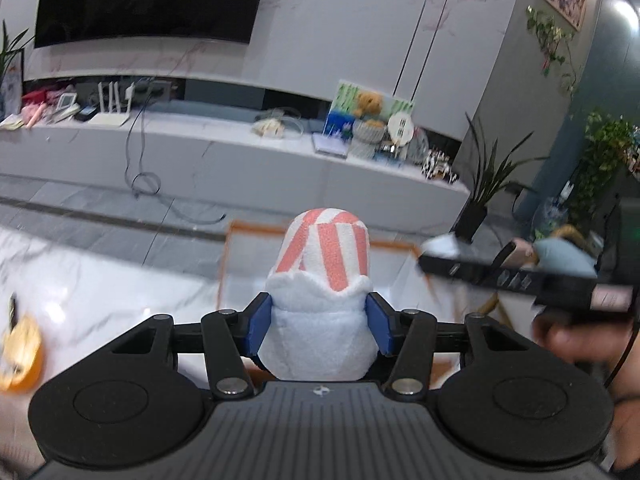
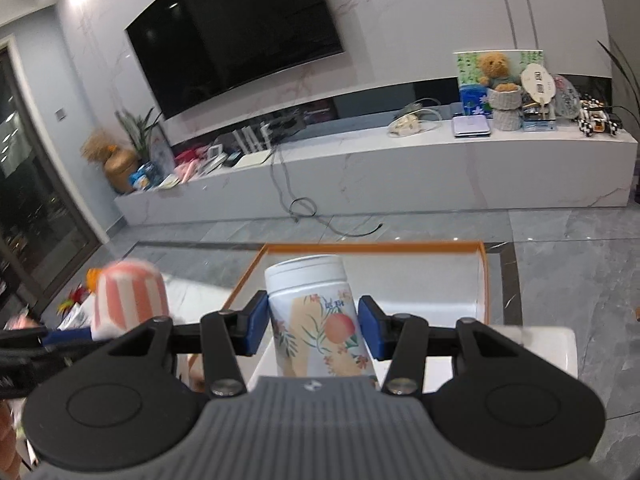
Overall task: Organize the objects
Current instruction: 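Lift both held items and carry them over the orange box, then lower the plush and bottle into the box and open both tools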
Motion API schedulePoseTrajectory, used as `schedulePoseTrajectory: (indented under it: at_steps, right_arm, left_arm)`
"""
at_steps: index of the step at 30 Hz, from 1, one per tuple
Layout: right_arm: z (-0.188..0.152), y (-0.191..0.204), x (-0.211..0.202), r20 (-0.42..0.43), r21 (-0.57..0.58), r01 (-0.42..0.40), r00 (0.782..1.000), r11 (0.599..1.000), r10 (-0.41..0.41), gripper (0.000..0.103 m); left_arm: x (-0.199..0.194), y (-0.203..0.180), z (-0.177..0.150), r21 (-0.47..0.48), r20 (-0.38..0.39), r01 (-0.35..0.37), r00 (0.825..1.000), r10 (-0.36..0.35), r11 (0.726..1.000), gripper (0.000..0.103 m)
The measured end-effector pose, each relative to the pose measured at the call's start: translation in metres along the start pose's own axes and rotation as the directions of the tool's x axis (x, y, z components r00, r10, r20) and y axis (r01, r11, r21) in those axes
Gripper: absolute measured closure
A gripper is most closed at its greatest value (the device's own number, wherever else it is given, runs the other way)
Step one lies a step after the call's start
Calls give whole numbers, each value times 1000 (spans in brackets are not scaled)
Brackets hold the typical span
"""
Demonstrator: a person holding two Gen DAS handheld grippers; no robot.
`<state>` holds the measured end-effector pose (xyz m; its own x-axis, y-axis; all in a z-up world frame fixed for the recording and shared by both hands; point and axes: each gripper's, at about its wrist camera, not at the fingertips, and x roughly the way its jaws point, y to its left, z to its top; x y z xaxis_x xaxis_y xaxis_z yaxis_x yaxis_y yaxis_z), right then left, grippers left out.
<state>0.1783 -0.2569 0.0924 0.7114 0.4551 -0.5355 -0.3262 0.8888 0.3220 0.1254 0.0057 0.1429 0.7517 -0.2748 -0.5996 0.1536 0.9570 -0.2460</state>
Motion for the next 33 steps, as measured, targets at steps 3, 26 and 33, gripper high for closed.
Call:
schedulePoseTrajectory:
  at_steps: [3, 26, 33]
  right_arm:
    - [13, -3, 19, -1, 28, 25, 1000, 999, -25, 52]
    - [-35, -19, 146, -263, 151, 176, 956, 973, -132, 52]
    - [-36, -9, 162, -300, 115, 197, 941, 974, -155, 52]
  left_arm:
    - [23, -3, 20, -7, 2, 7, 1000, -7, 1000, 43]
    - [158, 10, -28, 154, -369, -142, 910, 190, 978, 43]
    - [164, 16, -32, 166, -393, -161, 894, 215, 973, 43]
